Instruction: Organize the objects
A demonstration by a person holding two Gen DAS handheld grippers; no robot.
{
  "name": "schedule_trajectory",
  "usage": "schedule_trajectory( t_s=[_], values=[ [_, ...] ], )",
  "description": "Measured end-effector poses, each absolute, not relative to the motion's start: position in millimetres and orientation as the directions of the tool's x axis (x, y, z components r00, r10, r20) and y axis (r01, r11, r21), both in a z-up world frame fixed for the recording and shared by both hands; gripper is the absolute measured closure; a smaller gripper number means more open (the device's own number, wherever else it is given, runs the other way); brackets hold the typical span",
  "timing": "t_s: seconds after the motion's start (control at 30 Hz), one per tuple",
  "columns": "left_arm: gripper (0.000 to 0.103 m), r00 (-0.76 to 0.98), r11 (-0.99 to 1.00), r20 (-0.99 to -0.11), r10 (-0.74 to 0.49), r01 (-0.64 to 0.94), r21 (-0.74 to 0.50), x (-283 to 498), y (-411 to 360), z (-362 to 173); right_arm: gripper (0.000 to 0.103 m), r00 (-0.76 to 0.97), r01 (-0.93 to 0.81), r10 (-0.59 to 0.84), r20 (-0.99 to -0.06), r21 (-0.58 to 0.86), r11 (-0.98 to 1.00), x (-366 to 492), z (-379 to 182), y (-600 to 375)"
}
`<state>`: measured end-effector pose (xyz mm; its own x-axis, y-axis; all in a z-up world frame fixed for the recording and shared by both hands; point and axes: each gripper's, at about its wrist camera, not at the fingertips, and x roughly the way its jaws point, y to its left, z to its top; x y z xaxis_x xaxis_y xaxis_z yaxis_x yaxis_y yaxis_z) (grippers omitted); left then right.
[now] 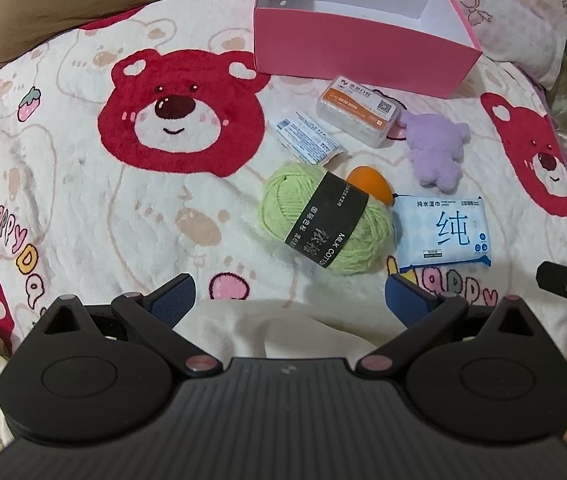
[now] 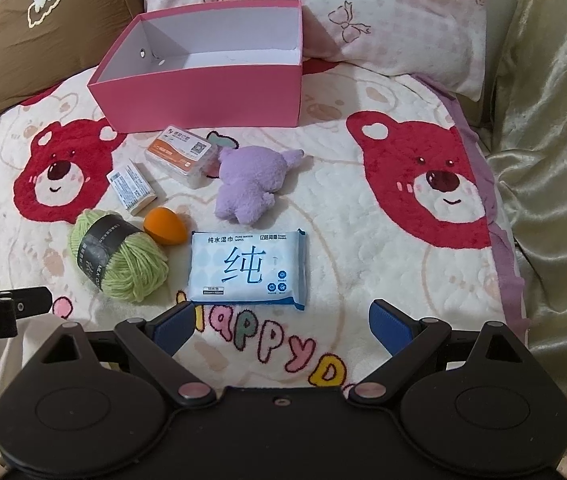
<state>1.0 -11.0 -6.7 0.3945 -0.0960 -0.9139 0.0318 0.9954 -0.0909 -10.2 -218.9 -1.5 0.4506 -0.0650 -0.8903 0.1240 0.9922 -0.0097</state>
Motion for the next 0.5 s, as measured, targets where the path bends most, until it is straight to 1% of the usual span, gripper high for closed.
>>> schedule_trajectory(
  t_s=[0.5],
  values=[
    [0.000,0.389,0.995,-0.916,-0.099,0.036,-0.092,1.4,-13.7,-7.9,0.007,0.450,0.122,-0.072,-0.890,-0.019,0.992,-9.8,-1.5,-218.1]
  ],
)
